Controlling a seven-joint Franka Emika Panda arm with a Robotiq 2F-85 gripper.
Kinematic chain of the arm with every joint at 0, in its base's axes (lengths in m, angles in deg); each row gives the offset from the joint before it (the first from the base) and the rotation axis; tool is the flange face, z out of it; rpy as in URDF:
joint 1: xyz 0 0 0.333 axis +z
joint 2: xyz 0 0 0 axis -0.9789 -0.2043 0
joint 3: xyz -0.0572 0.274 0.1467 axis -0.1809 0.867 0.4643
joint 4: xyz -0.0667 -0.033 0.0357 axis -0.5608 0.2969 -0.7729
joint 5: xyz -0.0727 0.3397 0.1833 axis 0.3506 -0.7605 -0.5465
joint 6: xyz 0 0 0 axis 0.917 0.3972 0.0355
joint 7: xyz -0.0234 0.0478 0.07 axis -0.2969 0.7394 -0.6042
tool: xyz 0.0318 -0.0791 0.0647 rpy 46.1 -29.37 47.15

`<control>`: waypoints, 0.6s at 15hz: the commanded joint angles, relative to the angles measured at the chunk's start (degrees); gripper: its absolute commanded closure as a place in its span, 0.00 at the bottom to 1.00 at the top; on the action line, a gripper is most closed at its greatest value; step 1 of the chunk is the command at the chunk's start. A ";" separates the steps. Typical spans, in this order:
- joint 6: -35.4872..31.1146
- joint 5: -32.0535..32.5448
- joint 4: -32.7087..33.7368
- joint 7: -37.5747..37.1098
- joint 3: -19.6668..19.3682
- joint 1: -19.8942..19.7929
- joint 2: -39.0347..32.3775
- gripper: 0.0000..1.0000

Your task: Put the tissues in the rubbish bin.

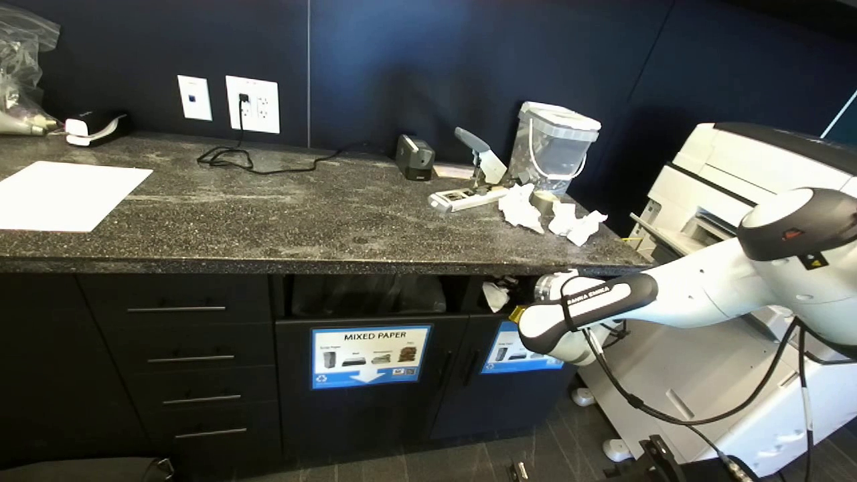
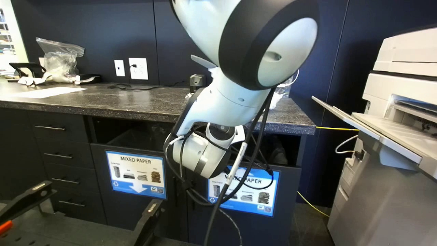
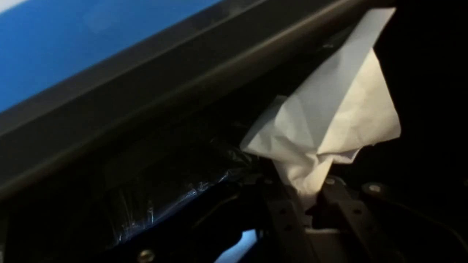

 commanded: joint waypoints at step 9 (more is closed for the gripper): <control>-8.92 -11.39 11.39 -5.03 -18.09 18.33 -0.27 0.35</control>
